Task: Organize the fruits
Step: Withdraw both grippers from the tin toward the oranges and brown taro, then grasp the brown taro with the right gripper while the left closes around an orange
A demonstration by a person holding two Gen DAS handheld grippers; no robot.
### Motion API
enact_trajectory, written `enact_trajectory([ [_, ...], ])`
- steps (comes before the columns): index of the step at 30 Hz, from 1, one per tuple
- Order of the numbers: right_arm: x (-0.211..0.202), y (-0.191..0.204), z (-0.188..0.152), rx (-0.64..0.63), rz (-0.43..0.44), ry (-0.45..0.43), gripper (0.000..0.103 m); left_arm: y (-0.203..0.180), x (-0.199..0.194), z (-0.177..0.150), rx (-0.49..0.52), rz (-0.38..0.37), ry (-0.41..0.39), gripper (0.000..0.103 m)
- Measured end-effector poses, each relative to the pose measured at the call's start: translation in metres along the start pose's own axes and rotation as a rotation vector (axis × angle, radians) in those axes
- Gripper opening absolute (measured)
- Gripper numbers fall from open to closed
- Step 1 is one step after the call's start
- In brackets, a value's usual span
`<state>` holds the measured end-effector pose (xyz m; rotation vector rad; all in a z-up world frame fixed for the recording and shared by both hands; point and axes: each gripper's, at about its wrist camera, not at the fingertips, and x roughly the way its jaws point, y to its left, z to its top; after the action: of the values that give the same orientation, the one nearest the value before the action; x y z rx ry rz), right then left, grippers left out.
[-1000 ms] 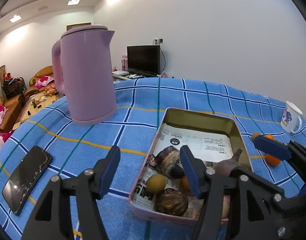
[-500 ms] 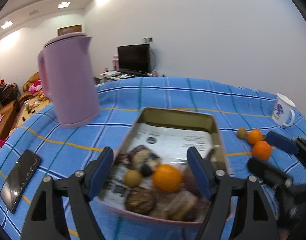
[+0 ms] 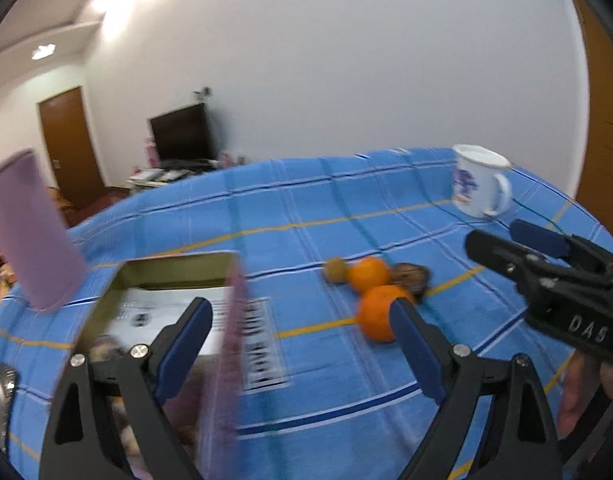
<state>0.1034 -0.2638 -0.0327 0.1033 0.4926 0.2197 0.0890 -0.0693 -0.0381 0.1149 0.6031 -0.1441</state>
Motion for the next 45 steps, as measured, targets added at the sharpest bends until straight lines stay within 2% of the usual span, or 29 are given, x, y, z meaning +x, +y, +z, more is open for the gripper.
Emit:
enact_trajectory([
  [9, -0.004, -0.029, -0.004, 0.029, -0.055, 0.006, 0.074, -0.032, 0.052, 0.004, 0.008, -0.106, 0.146, 0.089],
  [10, -0.002, -0.030, -0.005, 0.028, -0.060, 0.009, 0.074, -0.035, 0.056, 0.004, 0.019, -0.114, 0.160, 0.086],
  [13, 0.000, -0.032, -0.004, 0.038, -0.051, 0.020, 0.074, -0.039, 0.068, -0.001, 0.026, -0.170, 0.218, 0.050],
  [17, 0.006, -0.027, -0.002, 0.007, -0.055, 0.041, 0.074, -0.033, 0.067, 0.000, 0.006, -0.186, 0.206, 0.049],
  [22, 0.027, -0.013, 0.005, -0.042, -0.030, 0.101, 0.074, -0.012, 0.061, 0.002, -0.023, -0.110, 0.151, 0.048],
  [27, 0.062, 0.007, 0.004, -0.105, -0.007, 0.220, 0.074, 0.008, 0.068, 0.002, -0.085, -0.095, 0.156, 0.048],
  [30, 0.074, 0.010, 0.001, -0.116, -0.012, 0.252, 0.073, 0.013, 0.069, 0.002, -0.099, -0.080, 0.149, 0.048],
  [33, 0.085, 0.009, -0.001, -0.113, 0.009, 0.304, 0.068, 0.014, 0.068, 0.002, -0.099, -0.075, 0.142, 0.048],
  [35, 0.090, 0.010, -0.002, -0.122, 0.014, 0.324, 0.061, 0.016, 0.067, 0.002, -0.100, -0.072, 0.139, 0.048],
  [39, 0.101, 0.016, -0.002, -0.138, 0.026, 0.353, 0.060, 0.016, 0.066, 0.002, -0.103, -0.061, 0.138, 0.048],
  [41, 0.107, 0.018, -0.002, -0.142, 0.037, 0.372, 0.049, 0.018, 0.067, 0.002, -0.109, -0.053, 0.137, 0.048],
  [43, 0.114, 0.020, -0.004, -0.146, 0.047, 0.406, 0.049, 0.019, 0.069, 0.004, -0.109, -0.047, 0.142, 0.048],
  [45, 0.115, 0.021, -0.003, -0.150, 0.046, 0.404, 0.049, 0.021, 0.071, 0.004, -0.117, -0.047, 0.145, 0.048],
])
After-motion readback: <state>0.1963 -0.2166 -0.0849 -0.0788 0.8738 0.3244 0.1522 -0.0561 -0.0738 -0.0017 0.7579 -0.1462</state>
